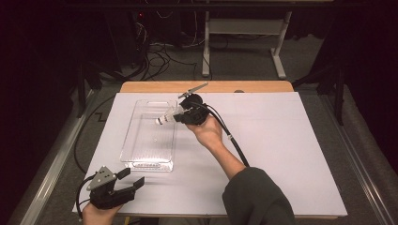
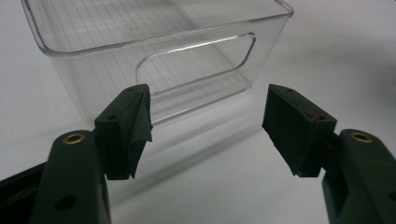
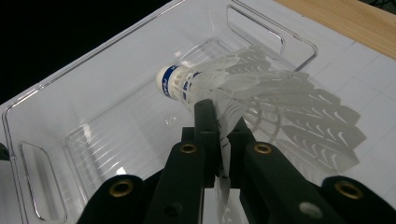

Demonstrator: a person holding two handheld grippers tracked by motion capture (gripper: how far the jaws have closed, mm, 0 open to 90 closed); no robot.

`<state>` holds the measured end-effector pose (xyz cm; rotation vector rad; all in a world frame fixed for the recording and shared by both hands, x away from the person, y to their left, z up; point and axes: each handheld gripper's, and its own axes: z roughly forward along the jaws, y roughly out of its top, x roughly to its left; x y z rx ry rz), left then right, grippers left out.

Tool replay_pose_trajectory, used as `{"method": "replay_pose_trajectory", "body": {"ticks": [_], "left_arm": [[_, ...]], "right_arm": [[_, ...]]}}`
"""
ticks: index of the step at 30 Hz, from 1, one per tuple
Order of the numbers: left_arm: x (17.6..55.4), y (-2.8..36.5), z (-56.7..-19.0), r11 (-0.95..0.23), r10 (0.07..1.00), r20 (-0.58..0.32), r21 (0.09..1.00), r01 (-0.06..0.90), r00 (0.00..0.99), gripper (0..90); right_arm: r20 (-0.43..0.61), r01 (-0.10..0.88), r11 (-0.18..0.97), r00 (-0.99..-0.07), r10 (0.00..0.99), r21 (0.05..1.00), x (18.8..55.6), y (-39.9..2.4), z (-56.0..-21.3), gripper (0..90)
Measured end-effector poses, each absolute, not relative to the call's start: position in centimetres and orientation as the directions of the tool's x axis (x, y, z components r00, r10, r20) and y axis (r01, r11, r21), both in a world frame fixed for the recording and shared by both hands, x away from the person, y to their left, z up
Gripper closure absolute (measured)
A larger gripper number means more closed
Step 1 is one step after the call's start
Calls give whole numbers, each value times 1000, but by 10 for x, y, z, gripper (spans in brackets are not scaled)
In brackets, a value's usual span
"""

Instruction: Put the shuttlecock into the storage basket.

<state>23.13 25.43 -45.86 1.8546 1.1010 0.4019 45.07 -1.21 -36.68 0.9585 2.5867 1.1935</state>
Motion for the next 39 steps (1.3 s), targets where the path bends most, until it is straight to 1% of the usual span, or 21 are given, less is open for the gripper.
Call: {"method": "replay_pose_trajectory", "body": {"ticks": [16, 28, 33, 39], "left_arm": [[231, 253, -459, -184, 817, -167, 831, 524, 552, 334], [230, 254, -458, -183, 814, -169, 834, 521, 556, 334], [230, 252, -459, -190, 810, -167, 833, 520, 562, 334], [231, 251, -459, -196, 807, -164, 832, 520, 567, 333]], "right_arm": [[137, 502, 504, -791, 597, 703, 462, 18, -376, 892], [135, 512, 503, -782, 609, 696, 469, 33, -379, 892], [112, 499, 506, -781, 615, 704, 472, 40, -380, 892], [117, 512, 514, -778, 618, 688, 477, 44, -383, 892]]}}
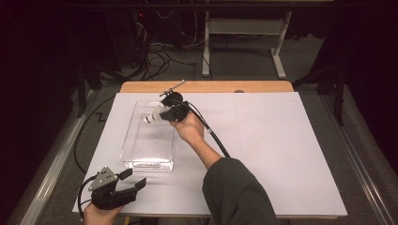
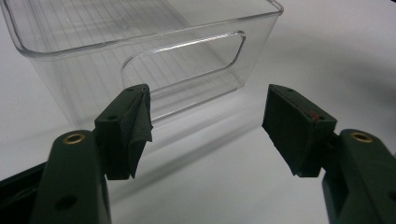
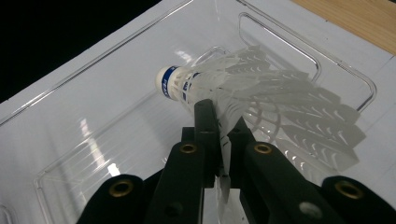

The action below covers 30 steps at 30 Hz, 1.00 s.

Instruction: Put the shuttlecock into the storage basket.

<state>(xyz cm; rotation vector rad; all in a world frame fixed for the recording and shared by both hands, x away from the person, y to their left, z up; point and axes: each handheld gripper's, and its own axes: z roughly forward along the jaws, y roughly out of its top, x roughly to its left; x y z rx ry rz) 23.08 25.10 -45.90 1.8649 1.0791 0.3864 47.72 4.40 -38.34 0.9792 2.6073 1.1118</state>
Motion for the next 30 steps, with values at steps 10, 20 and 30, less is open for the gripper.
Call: {"method": "replay_pose_trajectory", "body": {"ticks": [10, 20, 30], "left_arm": [[231, 251, -459, -192, 806, -169, 832, 520, 567, 334], [231, 251, -459, -193, 805, -170, 830, 523, 568, 334], [232, 251, -460, -193, 807, -169, 830, 523, 565, 334]], "right_arm": [[127, 524, 521, -776, 617, 673, 485, 56, -389, 891], [131, 540, 524, -768, 626, 659, 495, 62, -392, 891], [153, 570, 520, -753, 640, 636, 506, 66, -404, 890]]}}
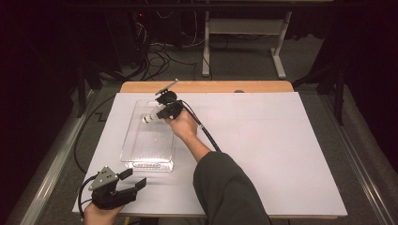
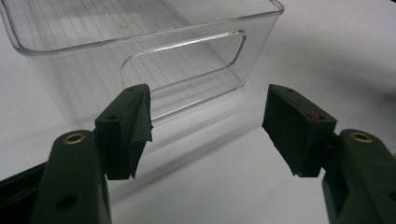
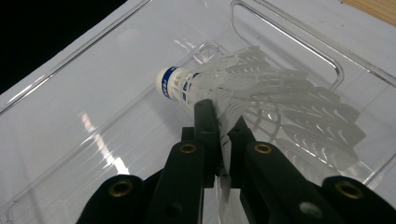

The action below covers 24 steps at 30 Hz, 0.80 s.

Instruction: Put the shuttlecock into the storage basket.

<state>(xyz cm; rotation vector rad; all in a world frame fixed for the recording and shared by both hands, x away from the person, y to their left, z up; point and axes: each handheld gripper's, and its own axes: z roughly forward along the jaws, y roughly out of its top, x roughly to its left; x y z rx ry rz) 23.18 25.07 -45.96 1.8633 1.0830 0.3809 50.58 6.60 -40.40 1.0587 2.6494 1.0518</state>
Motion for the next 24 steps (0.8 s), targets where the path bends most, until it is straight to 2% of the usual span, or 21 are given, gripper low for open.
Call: {"method": "replay_pose_trajectory", "body": {"ticks": [24], "left_arm": [[231, 251, -459, -193, 804, -171, 831, 522, 569, 334]], "right_arm": [[137, 591, 538, -739, 660, 601, 512, 89, -408, 885]]}}
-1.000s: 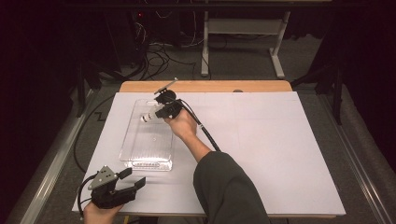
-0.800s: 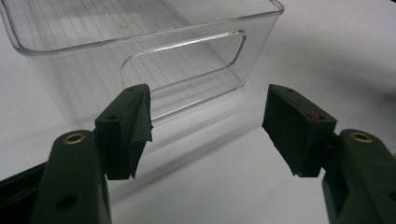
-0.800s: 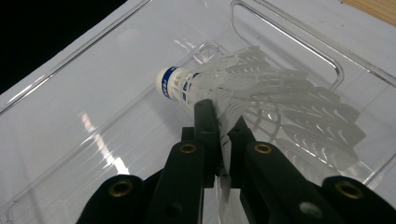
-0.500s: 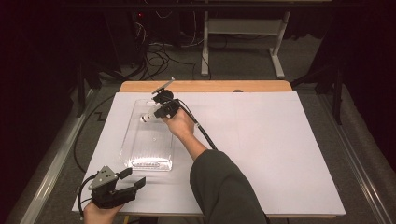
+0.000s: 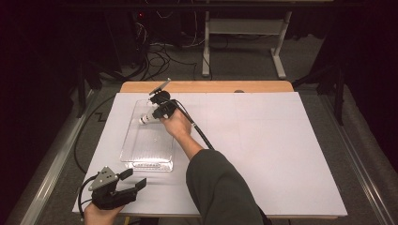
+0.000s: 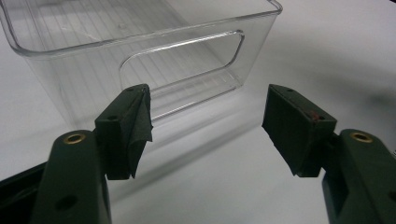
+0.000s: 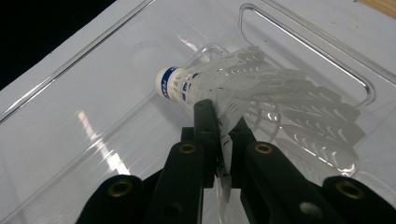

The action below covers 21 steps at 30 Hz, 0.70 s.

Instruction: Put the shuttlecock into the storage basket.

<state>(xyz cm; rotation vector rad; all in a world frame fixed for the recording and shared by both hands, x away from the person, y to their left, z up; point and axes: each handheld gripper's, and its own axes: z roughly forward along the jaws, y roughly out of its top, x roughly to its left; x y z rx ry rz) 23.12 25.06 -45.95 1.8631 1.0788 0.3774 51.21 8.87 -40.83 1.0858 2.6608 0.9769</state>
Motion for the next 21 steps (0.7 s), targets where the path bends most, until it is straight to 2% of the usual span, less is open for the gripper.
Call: {"method": "replay_pose_trajectory", "body": {"ticks": [21], "left_arm": [[231, 250, -459, -199, 803, -168, 829, 522, 572, 334]], "right_arm": [[172, 607, 538, -741, 649, 584, 514, 90, -412, 861]]}}
